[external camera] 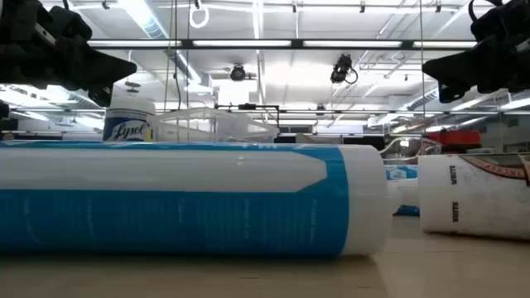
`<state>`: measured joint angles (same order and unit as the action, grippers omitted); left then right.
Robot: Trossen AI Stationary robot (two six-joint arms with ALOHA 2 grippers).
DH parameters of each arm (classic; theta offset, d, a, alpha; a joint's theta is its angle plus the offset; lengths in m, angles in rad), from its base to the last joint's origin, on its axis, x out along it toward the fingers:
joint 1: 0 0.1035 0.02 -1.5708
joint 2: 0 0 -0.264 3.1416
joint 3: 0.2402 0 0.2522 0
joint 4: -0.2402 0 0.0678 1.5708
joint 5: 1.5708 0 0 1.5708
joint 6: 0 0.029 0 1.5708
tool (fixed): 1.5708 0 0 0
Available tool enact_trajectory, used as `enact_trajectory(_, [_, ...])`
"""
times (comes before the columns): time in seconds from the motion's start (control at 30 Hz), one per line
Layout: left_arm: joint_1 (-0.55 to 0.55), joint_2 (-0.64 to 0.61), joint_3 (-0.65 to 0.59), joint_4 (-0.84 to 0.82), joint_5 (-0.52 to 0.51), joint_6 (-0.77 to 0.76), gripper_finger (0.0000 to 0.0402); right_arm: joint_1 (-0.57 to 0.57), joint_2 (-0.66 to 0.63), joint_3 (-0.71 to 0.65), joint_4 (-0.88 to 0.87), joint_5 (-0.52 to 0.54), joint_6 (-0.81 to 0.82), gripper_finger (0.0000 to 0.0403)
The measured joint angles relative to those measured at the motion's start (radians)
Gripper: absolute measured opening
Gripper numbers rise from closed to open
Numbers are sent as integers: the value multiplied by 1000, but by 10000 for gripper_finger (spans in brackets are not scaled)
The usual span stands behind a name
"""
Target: Pick & place silicon tubes, Sealant and Lysol wipes
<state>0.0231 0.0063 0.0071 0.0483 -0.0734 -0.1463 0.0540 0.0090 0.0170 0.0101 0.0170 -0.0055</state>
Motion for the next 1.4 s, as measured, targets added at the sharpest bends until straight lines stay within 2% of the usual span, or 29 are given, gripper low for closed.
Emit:
enact_trajectory(0.47, [0, 0, 0, 0, 0, 0, 9, 0, 0, 0, 0, 1, -29, 31])
enact_trajectory(0.57, [0, 0, 0, 32, 0, -4, 9, 0, 0, 0, 45, 22, -29, 31])
enact_trajectory(0.63, [0, 0, 0, 75, 0, 1, 9, 0, 0, 0, 131, 57, -34, 31])
enact_trajectory(0.73, [0, 0, 1, 131, -29, 1, 9, 0, 0, 1, 256, 167, -11, 31])
enact_trajectory(0.83, [0, 0, 17, 106, -64, 2, 9, 0, 0, 1, 324, 264, 34, 31])
enact_trajectory(1.0, [0, 9, 99, 107, -108, 2, 9, 0, 2, 22, 348, 270, 47, 31])
enact_trajectory(1.13, [0, 72, 214, 20, -152, 25, 9, 0, 37, 103, 326, 263, 1, 31])
enact_trajectory(1.3, [0, 206, 355, -101, -163, 48, 9, 0, 153, 252, 287, 283, -82, 31])
enact_trajectory(1.4, [0, 286, 426, -99, -164, 49, 9, 0, 261, 353, 270, 320, -36, 31])
